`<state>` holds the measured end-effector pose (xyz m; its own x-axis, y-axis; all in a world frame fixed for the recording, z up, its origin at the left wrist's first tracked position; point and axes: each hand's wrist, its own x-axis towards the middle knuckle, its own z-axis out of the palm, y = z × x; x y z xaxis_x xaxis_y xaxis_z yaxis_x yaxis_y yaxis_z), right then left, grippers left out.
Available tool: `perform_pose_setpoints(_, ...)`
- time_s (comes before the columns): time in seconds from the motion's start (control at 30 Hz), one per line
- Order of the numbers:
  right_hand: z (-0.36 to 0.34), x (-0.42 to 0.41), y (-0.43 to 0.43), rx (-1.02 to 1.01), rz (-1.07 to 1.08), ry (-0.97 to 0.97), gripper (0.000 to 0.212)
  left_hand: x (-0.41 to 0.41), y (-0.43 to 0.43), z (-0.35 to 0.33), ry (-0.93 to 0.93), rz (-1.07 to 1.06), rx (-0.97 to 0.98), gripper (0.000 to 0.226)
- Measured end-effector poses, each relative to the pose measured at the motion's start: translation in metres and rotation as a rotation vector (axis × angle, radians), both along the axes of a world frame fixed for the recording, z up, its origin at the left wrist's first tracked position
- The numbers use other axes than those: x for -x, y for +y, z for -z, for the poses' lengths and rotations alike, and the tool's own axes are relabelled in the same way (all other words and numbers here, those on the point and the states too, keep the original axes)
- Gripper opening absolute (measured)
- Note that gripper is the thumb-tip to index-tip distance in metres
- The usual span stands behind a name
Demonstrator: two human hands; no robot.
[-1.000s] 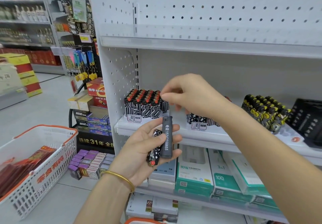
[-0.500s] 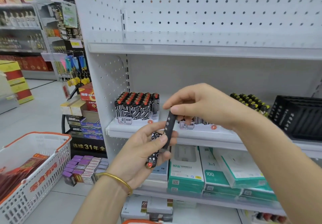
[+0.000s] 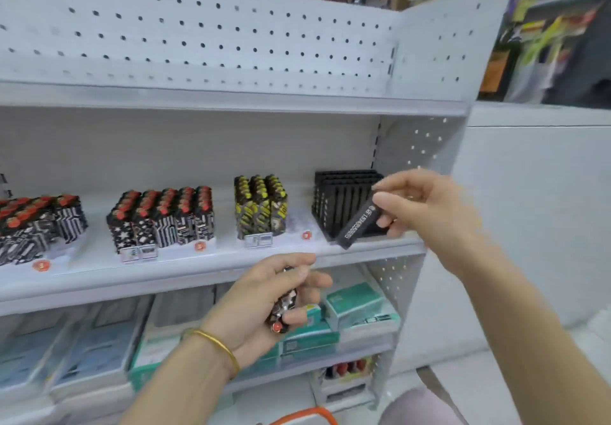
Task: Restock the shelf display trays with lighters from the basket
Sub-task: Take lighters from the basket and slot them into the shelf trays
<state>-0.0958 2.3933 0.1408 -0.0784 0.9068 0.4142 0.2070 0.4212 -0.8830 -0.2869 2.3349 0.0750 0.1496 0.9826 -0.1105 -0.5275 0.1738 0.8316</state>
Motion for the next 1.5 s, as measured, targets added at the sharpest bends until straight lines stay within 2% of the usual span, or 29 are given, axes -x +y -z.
perform_pose_setpoints(0.07,-0.005,-0.026,0.012,-0.096,0.209,-0.09,0.012,-0.021,0.009,0.003,-0.017,0.025,0.04,0.023)
perform_pose_setpoints(0.17,-0.005,-0.04,0.033,-0.192,0.344,-0.273,0.018,-0.041,0.019,0.006,-0.008,0.061,0.072,0.032)
perform_pose_setpoints(0.3,0.003,-0.032,0.062,-0.264,0.441,-0.491,0.007,-0.049,0.024,0.007,0.039,0.067,0.067,0.045)
perform_pose_setpoints(0.5,0.016,-0.019,0.08,-0.271,0.508,-0.579,0.004,-0.045,0.025,0.009,0.046,0.087,0.063,0.047)
perform_pose_setpoints(0.57,0.018,-0.02,0.08,-0.272,0.486,-0.569,0.003,-0.044,0.026,0.01,0.045,0.094,0.064,0.048)
perform_pose_setpoints(0.67,0.017,-0.027,0.075,-0.184,0.37,-0.443,0.012,-0.042,0.027,0.011,0.037,0.109,0.065,0.046)
perform_pose_setpoints(0.8,0.02,-0.032,0.074,-0.211,0.35,-0.553,0.022,-0.042,0.03,0.012,-0.019,0.125,0.098,0.04)
perform_pose_setpoints(1.07,0.022,-0.033,0.071,-0.243,0.362,-0.576,0.017,-0.039,0.029,0.01,-0.033,0.139,0.057,0.041)
perform_pose_setpoints(1.27,0.027,-0.028,0.071,-0.173,0.375,-0.644,0.037,-0.039,0.025,0.006,-0.045,0.17,0.013,0.044)
perform_pose_setpoints(1.4,0.021,-0.02,0.049,-0.333,0.49,-0.706,0.04,-0.032,0.017,0.003,-0.059,0.196,-0.056,0.055)
perform_pose_setpoints(1.43,0.02,-0.013,0.039,-0.371,0.45,-0.668,0.038,-0.028,0.015,0.003,-0.081,0.205,-0.064,0.056)
perform_pose_setpoints(1.5,0.018,0.004,0.016,-0.332,0.217,-0.557,0.029,-0.02,0.011,0.003,-0.126,0.221,-0.072,0.06)
